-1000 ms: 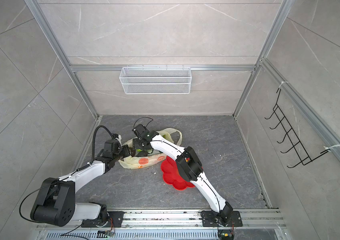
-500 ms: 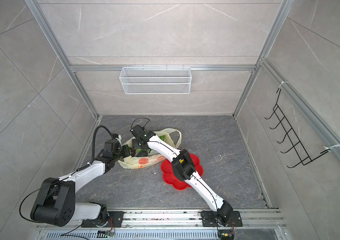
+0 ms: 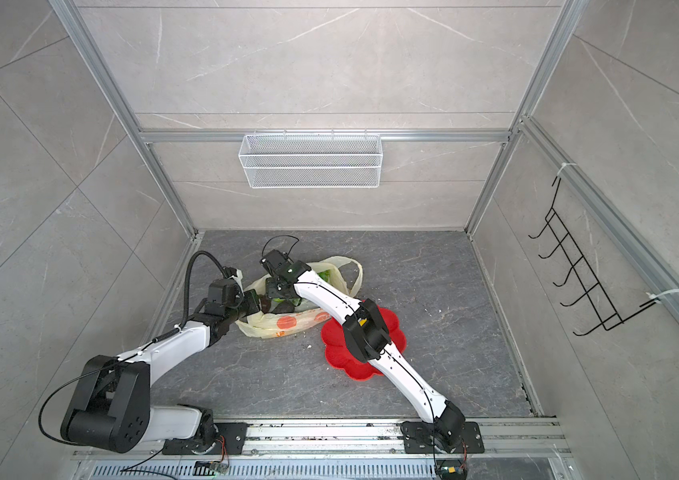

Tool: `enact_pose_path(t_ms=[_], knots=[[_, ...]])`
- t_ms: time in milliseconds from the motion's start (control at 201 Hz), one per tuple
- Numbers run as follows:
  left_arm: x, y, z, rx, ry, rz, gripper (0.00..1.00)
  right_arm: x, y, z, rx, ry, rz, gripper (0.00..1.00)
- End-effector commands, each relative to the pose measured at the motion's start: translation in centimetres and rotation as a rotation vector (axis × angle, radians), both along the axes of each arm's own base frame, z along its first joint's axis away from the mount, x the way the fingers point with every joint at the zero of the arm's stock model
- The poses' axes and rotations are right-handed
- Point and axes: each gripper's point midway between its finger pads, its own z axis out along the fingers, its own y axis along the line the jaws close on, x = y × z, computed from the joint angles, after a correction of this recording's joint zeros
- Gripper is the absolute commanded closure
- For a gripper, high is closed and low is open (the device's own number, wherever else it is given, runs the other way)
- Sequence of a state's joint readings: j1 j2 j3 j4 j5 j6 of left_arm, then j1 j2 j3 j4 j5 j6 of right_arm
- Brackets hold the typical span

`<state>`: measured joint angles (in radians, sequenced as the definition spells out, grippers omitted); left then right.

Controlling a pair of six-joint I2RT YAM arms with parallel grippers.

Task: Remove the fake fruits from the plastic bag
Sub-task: 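Move the right gripper into the bag and grasp the green custard apple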

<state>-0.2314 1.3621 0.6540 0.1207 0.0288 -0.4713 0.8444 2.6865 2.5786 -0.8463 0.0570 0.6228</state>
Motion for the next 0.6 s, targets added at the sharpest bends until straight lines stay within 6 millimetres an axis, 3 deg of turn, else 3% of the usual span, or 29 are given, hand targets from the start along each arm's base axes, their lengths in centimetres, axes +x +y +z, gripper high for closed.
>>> enact_pose_path(t_ms=[0, 100, 125, 383, 593], knots=[[0.5, -0.3, 1.3, -0.002, -0.052, -0.011, 0.98, -1.1, -0.6, 3.3, -0.021, -0.027, 0.028, 0.33], [0.5, -0.3, 1.2, 0.001, -0.049, -0.011, 0.98, -1.5, -1.2, 3.6, -0.04, -0.029, 0.029, 0.33], [0.5, -0.3, 1.2, 0.001, -0.05, -0.011, 0.98, -1.5, -1.2, 5.2, -0.022, -0.048, 0.029, 0.33], [0.6, -0.2, 1.2, 0.005, -0.048, -0.009, 0.98, -3.5, -2.2, 7.8, 0.01, -0.055, 0.047, 0.33], [0.6, -0.3, 1.3, 0.008, -0.049, -0.012, 0.98, -5.8, -4.5, 11.1, 0.062, -0.074, 0.039, 0.33]])
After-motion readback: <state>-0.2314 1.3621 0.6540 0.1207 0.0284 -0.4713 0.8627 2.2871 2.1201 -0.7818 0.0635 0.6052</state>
